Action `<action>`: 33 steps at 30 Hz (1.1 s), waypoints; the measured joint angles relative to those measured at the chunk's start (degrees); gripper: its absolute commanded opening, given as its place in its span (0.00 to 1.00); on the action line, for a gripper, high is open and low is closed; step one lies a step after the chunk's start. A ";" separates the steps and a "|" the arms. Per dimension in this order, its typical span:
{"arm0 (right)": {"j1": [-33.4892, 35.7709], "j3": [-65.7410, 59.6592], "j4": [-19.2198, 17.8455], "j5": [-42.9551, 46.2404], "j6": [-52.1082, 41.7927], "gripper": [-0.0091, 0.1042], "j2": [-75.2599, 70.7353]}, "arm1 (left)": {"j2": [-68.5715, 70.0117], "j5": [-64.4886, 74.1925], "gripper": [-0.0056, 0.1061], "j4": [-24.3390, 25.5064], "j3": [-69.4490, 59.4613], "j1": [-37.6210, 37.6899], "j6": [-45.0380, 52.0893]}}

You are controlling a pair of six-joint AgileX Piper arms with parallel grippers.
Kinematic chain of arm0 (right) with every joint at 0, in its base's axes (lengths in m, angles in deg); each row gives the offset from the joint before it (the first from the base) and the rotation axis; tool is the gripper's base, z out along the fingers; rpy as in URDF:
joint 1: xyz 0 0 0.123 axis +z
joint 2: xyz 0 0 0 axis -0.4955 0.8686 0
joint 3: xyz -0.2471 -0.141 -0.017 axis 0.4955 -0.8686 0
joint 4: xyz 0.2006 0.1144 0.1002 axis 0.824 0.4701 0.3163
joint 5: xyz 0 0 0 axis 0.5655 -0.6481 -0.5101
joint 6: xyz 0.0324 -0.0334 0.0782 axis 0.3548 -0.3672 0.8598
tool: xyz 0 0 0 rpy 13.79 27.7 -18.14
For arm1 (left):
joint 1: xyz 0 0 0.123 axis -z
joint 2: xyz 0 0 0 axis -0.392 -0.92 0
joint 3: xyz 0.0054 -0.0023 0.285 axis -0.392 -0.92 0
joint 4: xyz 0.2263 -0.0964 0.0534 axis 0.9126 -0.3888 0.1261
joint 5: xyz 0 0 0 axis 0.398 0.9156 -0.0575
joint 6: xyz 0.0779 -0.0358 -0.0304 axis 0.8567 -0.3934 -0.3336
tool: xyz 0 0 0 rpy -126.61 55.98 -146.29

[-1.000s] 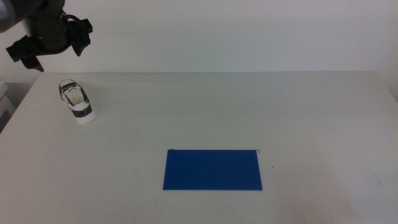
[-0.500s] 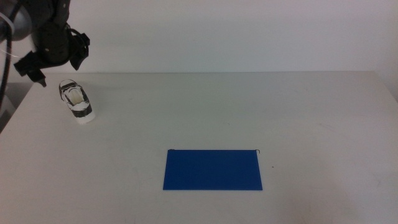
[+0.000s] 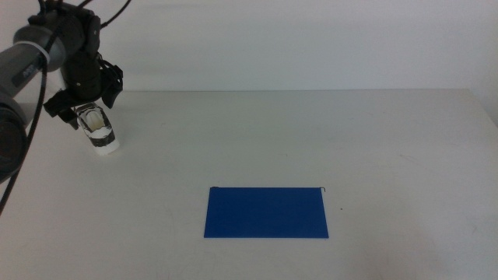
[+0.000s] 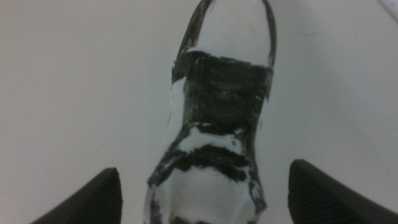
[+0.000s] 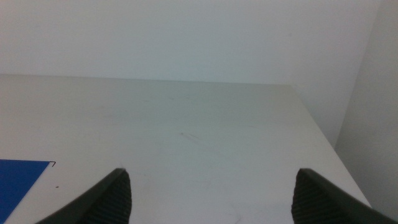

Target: Use one arm to grab the shoe from the table and place it on the mat.

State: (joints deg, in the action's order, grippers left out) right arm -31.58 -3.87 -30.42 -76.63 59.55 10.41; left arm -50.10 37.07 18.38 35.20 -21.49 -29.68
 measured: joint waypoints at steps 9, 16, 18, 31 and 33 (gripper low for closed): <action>0.00 0.00 0.00 0.00 0.00 0.67 0.00 | -1.80 -0.01 0.85 1.71 0.19 0.00 0.00; 0.00 0.00 0.00 0.00 0.00 0.67 0.00 | -3.66 -0.37 0.74 1.36 0.24 -0.84 0.00; 0.00 0.00 0.00 0.00 0.00 0.67 0.00 | -3.66 -0.44 0.61 1.24 0.24 -1.15 0.00; 0.00 0.00 0.00 0.00 0.00 0.67 0.00 | -2.25 3.37 0.03 1.33 0.30 -0.74 -1.88; 0.00 0.00 0.00 0.00 0.00 0.67 0.00 | -0.97 4.89 0.03 2.20 0.30 0.25 -2.00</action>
State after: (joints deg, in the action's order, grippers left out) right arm -31.58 -3.87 -30.42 -76.63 59.55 10.41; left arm -51.07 41.96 20.58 35.50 -21.24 -31.68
